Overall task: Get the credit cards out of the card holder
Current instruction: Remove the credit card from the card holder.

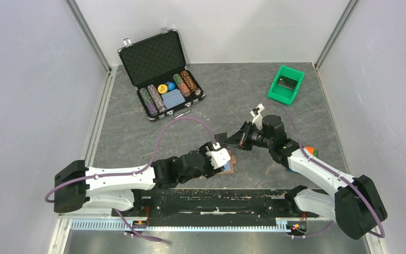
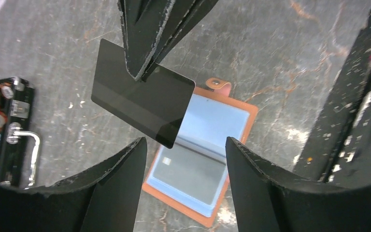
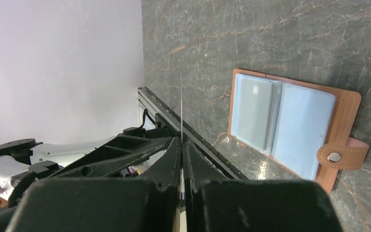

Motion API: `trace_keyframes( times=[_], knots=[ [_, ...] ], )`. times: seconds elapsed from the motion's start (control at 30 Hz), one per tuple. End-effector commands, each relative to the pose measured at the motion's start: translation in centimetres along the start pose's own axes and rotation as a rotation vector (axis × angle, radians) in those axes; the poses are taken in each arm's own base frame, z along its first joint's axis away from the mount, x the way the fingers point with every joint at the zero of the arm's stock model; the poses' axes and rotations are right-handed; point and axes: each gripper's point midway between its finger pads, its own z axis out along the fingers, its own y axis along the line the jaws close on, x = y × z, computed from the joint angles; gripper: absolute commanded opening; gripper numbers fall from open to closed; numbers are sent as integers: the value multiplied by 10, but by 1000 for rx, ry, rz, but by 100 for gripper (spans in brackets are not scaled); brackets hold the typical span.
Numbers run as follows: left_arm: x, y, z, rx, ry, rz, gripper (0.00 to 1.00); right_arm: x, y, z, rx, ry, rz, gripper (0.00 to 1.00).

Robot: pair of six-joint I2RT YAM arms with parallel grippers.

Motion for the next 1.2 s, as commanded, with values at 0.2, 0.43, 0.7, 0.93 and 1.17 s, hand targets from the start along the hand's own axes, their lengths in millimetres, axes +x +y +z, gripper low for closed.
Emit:
trace_keyframes(
  times=[0.2,0.43,0.7,0.93,1.17],
  knots=[
    [-19,11,12,-151,-56,269,67,15,9,-8,-79,31,47,0],
    [-11,6,15,-173,-45,330,64,21,6,-8,-92,47,79,0],
    [-5,4,15,-187,-54,345,46,27,2,-8,-111,64,113,0],
    [-1,6,12,-197,-32,325,8,26,2,-6,-116,61,94,5],
    [1,12,5,-238,-41,205,2,20,17,-7,-186,50,4,37]
  ],
)
